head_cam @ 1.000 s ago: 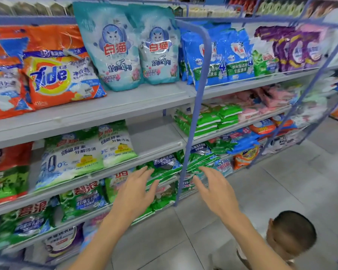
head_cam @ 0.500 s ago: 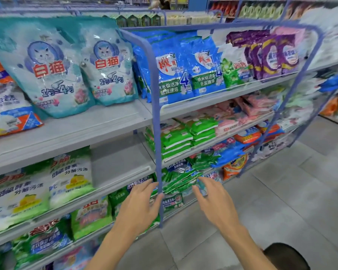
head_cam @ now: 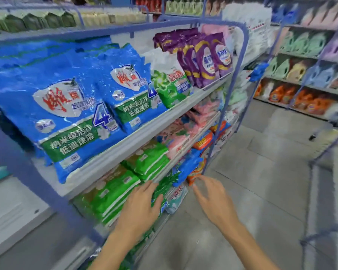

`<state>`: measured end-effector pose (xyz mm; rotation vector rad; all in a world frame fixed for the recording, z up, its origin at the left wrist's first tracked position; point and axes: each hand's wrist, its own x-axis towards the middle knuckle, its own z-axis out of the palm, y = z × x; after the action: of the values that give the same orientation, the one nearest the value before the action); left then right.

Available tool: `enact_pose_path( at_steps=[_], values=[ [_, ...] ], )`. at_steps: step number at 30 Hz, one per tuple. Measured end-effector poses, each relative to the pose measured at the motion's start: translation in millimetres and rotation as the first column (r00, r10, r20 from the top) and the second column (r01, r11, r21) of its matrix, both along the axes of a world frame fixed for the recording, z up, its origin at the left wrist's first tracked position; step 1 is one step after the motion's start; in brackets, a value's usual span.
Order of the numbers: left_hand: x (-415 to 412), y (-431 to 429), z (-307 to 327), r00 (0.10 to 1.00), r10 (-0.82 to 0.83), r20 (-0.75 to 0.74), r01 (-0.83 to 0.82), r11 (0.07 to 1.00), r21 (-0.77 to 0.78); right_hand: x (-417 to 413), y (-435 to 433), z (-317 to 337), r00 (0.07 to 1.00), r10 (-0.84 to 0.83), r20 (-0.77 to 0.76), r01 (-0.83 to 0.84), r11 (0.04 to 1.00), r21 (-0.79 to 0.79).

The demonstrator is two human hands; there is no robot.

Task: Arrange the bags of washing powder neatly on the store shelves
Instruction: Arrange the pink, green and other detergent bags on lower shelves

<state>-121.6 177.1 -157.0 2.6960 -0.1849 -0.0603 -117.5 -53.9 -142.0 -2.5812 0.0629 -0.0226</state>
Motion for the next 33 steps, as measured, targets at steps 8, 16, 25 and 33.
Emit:
enact_pose_path(
  at_steps=[8, 16, 25, 33],
  values=[
    [118.8, -83.8, -4.8, 0.970, -0.240, 0.020, 0.241, 0.970, -0.038, 59.0, -74.1, -6.9, 0.958, -0.284, -0.047, 0.283, 0.958, -0.038],
    [201.9, -173.6, -1.3, 0.937, -0.348, 0.002, 0.348, 0.937, -0.039, 117.5, -155.5, -3.8, 0.922, -0.384, -0.055, 0.383, 0.923, -0.028],
    [278.8, -235.2, -5.2, 0.956, -0.294, -0.022, 0.293, 0.956, -0.021, 201.1, -223.0, 0.4, 0.951, -0.310, -0.010, 0.309, 0.951, -0.009],
    [352.7, -284.8, -14.8, 0.973, -0.228, -0.035, 0.225, 0.972, -0.076, 290.5, -270.2, -10.8, 0.973, -0.230, -0.034, 0.229, 0.973, -0.016]
  ],
)
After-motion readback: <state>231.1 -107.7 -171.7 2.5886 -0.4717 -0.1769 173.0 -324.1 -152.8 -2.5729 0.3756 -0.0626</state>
